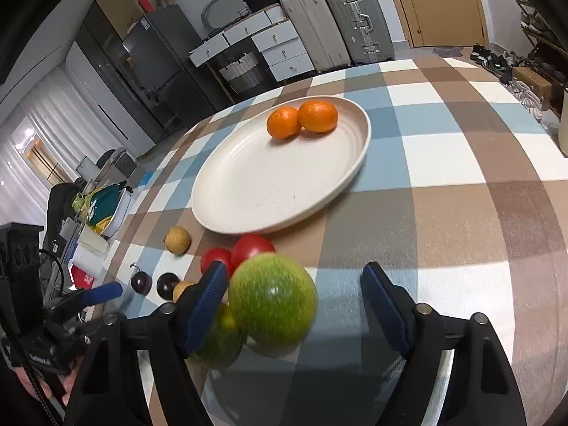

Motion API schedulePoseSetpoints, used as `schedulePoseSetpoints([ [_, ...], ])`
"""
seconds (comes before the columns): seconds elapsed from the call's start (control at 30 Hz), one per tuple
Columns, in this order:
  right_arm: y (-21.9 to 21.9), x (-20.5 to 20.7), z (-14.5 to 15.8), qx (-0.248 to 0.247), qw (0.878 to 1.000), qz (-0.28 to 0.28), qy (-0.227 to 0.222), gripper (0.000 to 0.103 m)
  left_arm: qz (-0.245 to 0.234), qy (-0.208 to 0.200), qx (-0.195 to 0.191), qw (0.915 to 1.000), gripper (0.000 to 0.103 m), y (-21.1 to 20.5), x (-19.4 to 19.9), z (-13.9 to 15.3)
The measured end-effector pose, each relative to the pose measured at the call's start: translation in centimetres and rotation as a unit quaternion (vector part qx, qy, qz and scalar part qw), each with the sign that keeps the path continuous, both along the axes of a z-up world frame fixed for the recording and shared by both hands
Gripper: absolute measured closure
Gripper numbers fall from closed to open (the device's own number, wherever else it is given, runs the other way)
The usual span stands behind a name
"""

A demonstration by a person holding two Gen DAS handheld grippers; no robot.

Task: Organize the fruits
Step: 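Close the right gripper around the green speckled fruit, then close the left gripper on the dark cherry while the right gripper holds the green fruit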

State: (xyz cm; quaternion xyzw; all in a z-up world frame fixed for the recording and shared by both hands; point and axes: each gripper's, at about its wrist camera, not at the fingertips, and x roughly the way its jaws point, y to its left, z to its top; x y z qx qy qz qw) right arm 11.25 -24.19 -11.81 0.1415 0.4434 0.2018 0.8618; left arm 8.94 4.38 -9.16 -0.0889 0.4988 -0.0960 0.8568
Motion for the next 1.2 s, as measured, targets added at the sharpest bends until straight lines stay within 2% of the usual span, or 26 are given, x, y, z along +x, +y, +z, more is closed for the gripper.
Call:
schedulePoseSetpoints([
  [0.07, 0.4, 0.2, 0.0, -0.004, 1.0, 0.006, -0.002, 0.034, 0.002, 0.002, -0.002, 1.0, 0.001, 0.1, -0.1, -0.1],
  [0.13, 0.9, 0.0, -0.1, 0.001, 1.0, 0.022, -0.003, 0.049, 0.004, 0.001, -0.003, 1.0, 0.001, 0.3, -0.1, -0.1],
  [0.17, 1.2, -0.2, -0.1, 0.001, 1.0, 0.028, -0.006, 0.053, 0.005, 0.002, -0.003, 1.0, 0.001, 0.5, -0.2, -0.2],
  [0.3, 2.2, -1.1, 0.3, -0.044, 0.998, 0.034, -0.029, 0.053, 0.013, 0.005, -0.005, 0.9999, 0.001, 1.1, -0.3, -0.3],
  [0.53, 0.6, -1.8, 0.6, -0.012, 1.0, 0.012, -0.023, 0.054, 0.028, -0.003, -0.006, 0.9996, 0.001, 2.1, -1.0, 0.3],
  [0.87, -0.6, -3.5, 2.1, 0.002, 0.999, 0.0, -0.036, 0.054, 0.041, -0.012, -0.013, 0.999, 0.003, 3.2, -1.7, 0.9],
  [1.2, -2.0, -5.5, 3.4, 0.009, 0.999, -0.004, -0.048, 0.054, 0.05, -0.008, 0.0, 0.9987, 0.005, 3.9, -0.2, 0.0],
])
